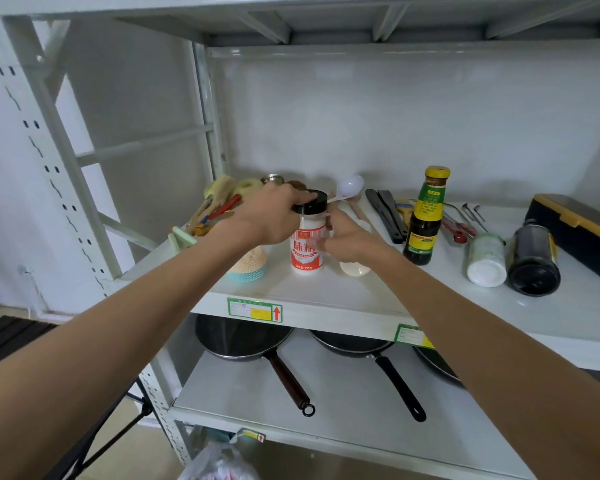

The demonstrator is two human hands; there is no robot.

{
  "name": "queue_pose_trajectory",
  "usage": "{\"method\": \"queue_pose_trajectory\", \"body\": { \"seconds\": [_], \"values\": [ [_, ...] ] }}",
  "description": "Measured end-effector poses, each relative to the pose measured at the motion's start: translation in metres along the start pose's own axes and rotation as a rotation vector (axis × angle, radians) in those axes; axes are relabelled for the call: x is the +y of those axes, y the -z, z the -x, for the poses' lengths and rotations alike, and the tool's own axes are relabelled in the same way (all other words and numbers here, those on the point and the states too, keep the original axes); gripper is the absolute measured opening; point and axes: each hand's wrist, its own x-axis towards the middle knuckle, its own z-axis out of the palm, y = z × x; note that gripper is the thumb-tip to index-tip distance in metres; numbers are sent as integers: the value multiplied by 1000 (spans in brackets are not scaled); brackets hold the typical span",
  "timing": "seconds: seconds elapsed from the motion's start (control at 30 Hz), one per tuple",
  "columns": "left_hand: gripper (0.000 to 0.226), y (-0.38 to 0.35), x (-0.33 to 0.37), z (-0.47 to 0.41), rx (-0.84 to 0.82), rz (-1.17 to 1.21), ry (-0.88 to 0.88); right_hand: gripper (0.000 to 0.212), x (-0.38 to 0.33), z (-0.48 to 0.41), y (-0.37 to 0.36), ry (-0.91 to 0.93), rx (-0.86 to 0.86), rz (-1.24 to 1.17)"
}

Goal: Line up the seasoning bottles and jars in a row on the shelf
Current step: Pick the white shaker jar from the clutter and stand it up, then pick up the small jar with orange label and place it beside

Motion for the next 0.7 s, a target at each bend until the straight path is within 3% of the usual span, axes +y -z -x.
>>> {"method": "queue_pose_trajectory", "body": {
  "seconds": [0.17, 0.23, 0.3, 0.37, 0.43, 0.6, 0.7],
  "values": [
    [60, 2, 6, 0, -50, -15, 43, 61, -2, 3, 23, 29, -12, 123],
    [59, 2, 12, 2, -39, 21, 64, 50, 0, 4, 35, 10, 46, 148],
    [56, -6, 22, 12, 110, 106, 117, 29, 5, 4, 48, -56, 157, 183],
    [45, -23, 40, 29, 318, 257, 195, 30, 8, 2, 61, -125, 251, 178],
    [33, -46, 62, 47, 399, 377, 235, 29, 7, -2, 71, -185, 304, 147],
    [45, -101, 93, 58, 178, 351, 351, 18, 1, -18, 73, -302, 295, 221],
    [51, -118, 96, 49, 147, 329, 381, 27, 2, -30, 62, -318, 302, 333]
  ]
}}
